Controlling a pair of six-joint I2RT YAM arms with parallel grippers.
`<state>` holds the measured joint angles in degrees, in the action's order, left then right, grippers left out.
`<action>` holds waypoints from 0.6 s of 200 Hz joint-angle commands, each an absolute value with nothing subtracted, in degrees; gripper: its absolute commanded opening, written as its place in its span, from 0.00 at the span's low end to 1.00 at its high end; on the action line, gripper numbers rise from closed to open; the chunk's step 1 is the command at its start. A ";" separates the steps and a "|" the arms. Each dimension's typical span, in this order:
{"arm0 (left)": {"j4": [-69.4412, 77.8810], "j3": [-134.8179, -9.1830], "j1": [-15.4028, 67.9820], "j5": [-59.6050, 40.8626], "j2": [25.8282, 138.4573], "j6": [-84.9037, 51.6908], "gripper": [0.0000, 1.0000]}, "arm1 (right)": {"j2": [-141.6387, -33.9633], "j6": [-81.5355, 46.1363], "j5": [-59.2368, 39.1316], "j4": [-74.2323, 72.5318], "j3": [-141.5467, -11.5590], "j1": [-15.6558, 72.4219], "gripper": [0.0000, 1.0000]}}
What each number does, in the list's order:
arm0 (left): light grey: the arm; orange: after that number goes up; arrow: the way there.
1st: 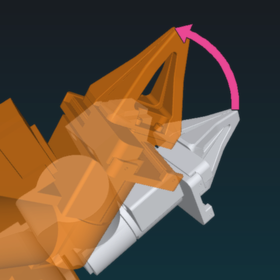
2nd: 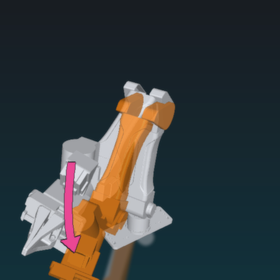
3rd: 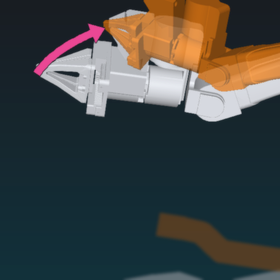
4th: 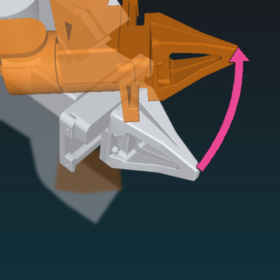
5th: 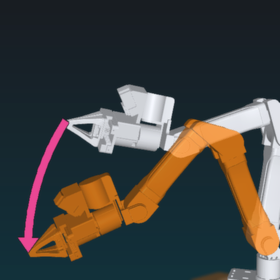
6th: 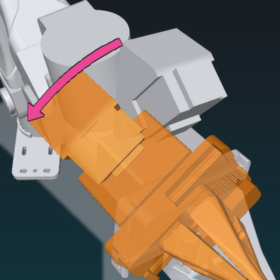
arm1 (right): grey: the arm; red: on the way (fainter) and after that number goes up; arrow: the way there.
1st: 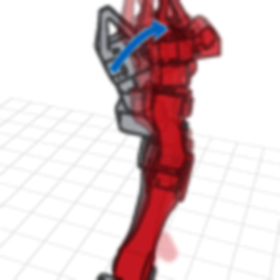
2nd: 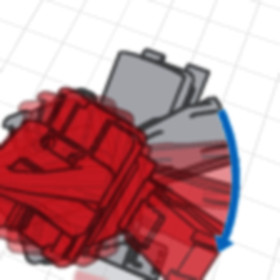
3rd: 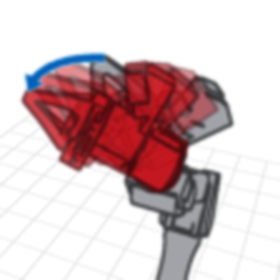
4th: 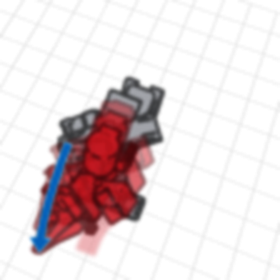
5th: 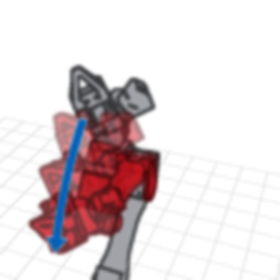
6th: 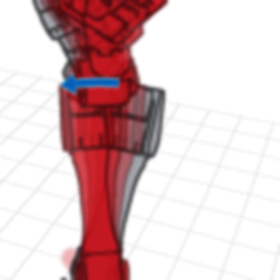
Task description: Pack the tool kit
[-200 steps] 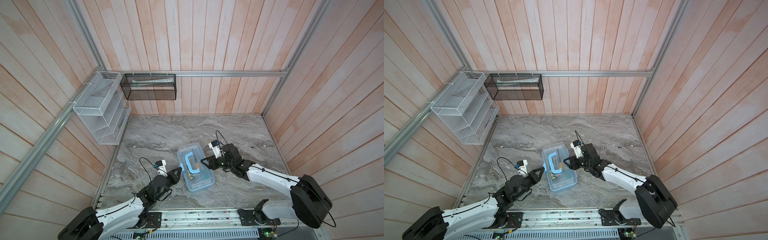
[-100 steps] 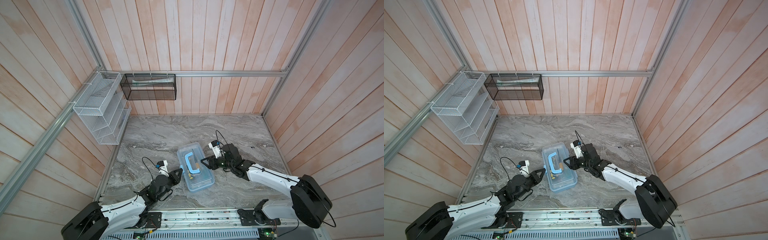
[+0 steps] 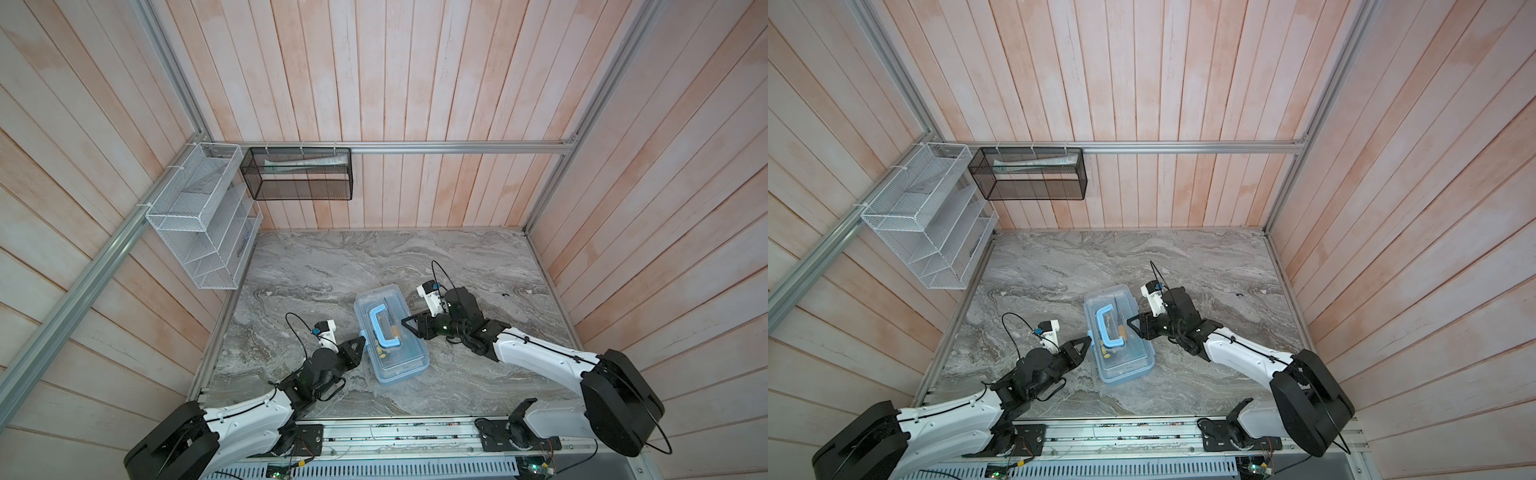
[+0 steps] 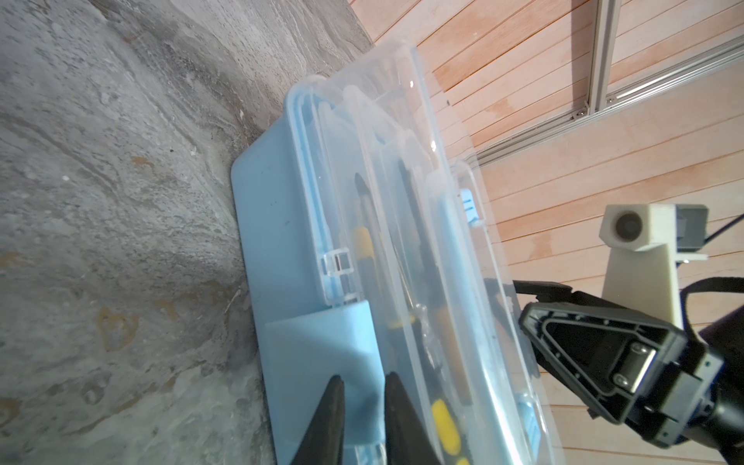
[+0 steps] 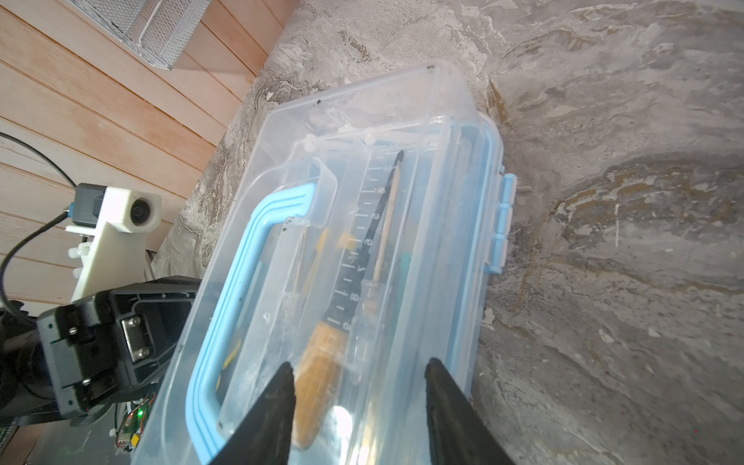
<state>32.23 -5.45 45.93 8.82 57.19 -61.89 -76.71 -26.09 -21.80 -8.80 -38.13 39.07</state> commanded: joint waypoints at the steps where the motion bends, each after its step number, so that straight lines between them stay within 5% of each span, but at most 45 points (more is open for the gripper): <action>1: 30.11 -8.61 46.33 5.42 57.55 -60.56 0.21 | -78.22 -25.14 -26.22 -3.60 -36.56 40.52 0.48; 76: 1.95 -14.25 44.52 11.25 46.92 -60.35 0.20 | -77.16 -24.61 -24.11 -3.34 -37.08 40.08 0.48; 120: -2.19 -13.87 39.96 7.28 47.07 -59.80 0.19 | -77.15 -24.17 -24.28 -3.16 -37.07 39.73 0.48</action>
<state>3.33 -13.56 41.52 9.39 45.34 -61.06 -76.60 -25.63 -21.69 -8.73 -38.15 38.98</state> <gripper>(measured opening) 0.196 0.484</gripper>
